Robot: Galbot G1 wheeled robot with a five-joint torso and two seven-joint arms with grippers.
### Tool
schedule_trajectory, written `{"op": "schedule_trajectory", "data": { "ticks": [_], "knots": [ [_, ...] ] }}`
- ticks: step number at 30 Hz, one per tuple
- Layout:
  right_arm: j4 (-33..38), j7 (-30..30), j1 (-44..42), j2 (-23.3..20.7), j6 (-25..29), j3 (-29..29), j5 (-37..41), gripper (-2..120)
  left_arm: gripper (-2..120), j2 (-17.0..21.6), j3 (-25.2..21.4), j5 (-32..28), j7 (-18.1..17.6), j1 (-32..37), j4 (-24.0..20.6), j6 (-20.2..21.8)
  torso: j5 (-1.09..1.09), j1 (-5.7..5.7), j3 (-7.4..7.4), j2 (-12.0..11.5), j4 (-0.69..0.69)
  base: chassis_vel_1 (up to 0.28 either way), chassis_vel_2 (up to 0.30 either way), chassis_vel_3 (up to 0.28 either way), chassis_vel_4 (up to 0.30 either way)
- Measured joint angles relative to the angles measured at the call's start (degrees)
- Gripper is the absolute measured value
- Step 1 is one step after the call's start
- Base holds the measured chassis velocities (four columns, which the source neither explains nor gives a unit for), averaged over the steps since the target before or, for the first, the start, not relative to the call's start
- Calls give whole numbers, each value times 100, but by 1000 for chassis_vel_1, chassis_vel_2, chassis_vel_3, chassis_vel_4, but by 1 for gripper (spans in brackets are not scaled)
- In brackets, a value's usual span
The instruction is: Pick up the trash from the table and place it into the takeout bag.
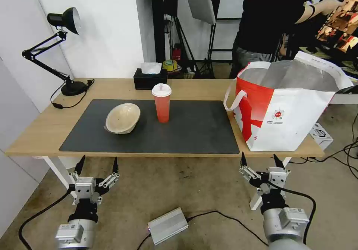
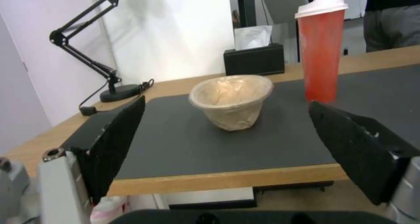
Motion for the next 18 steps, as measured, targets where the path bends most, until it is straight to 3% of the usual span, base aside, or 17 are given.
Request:
{"op": "schedule_trajectory", "data": {
  "ticks": [18],
  "knots": [
    [-302, -63, -12, -98, 192, -8, -108, 100, 100, -9, -5, -1, -4, -10, 22, -1, 1, 0, 0, 0, 0, 0, 0, 0, 0]
  ]
}}
